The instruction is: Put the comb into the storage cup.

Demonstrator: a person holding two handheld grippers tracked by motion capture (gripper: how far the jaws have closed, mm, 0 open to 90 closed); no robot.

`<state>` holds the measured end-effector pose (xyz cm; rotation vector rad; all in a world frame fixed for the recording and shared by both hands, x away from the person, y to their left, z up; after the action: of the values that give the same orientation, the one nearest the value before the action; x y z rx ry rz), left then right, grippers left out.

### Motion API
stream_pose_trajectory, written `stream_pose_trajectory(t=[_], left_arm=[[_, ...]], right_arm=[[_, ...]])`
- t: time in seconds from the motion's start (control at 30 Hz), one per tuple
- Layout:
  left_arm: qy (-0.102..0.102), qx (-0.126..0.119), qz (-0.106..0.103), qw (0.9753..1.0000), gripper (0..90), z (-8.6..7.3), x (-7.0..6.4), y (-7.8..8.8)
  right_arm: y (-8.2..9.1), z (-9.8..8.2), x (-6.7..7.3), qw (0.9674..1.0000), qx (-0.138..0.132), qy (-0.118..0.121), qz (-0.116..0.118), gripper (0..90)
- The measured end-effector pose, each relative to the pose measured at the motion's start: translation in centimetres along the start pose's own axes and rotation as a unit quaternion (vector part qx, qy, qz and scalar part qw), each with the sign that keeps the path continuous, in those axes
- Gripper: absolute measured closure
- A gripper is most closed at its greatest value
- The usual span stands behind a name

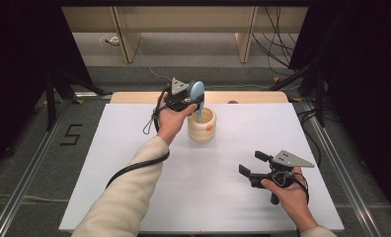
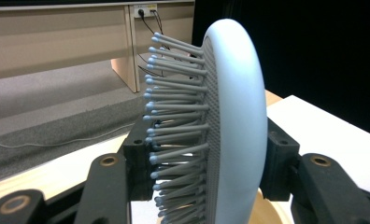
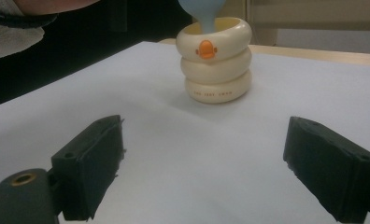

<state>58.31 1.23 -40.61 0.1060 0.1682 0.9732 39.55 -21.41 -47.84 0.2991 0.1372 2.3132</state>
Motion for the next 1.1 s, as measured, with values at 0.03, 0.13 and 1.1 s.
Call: stream_pose_trajectory(t=[0.03,0.13,1.1], left_arm=[[0.005,-0.002,-0.001,1.0000,48.3,-0.07,0.05,0.00],[0.010,-0.003,-0.001,0.9999,48.3,-0.08,0.16,0.04],[0.065,0.000,0.000,0.9979,46.8,-0.30,0.78,0.31]], right_arm=[[0.01,-0.01,0.00,1.0000,0.001,0.001,0.000,13.1],[0.00,-0.03,0.00,1.0000,0.002,0.000,-0.001,13.1],[-0.03,-0.09,0.02,1.0000,0.003,0.000,-0.001,13.1]])
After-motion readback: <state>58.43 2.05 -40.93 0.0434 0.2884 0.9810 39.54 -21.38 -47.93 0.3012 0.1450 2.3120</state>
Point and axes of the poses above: each handheld gripper's, and its own axes: y roughly backward along the jaws, z roughly out of its top, x roughly to its left, the point moved 7 cm from there along -y, roughly forward along the jaws, and after that the axes turned 8 degrees about -x, right-handed, at the moved point
